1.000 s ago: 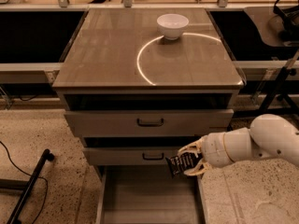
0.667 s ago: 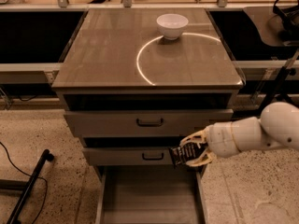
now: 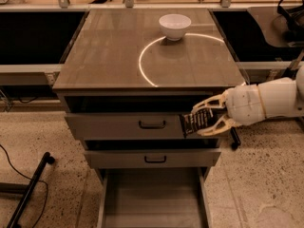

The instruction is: Pick rxbar chocolate from bottom drawer and place on counter

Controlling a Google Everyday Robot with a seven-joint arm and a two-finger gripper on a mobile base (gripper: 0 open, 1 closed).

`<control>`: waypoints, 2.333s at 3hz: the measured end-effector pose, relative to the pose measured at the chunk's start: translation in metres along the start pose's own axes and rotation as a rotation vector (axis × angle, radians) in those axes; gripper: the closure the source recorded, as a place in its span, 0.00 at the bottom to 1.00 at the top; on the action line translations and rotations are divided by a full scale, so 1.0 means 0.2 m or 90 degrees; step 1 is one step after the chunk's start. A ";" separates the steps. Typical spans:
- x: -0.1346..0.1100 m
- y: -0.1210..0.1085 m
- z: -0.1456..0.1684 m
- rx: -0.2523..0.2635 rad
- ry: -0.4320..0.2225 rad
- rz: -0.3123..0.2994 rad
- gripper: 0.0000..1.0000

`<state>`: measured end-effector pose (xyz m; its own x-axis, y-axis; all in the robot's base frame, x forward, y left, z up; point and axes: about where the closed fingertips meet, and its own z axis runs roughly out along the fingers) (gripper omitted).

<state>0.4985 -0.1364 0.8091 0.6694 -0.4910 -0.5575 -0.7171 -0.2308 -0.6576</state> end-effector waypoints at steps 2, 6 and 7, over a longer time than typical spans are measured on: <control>-0.03 -0.27 -0.12 0.048 0.027 -0.006 1.00; 0.12 -1.01 -0.02 0.166 0.085 0.103 1.00; 0.24 -1.12 0.05 0.192 0.107 0.157 1.00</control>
Offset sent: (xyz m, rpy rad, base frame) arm 0.0262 -0.0040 0.0436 0.0132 -0.0462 -0.0554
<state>0.6926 -0.0996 0.9249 0.4269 -0.6362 -0.6427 -0.7463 0.1536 -0.6477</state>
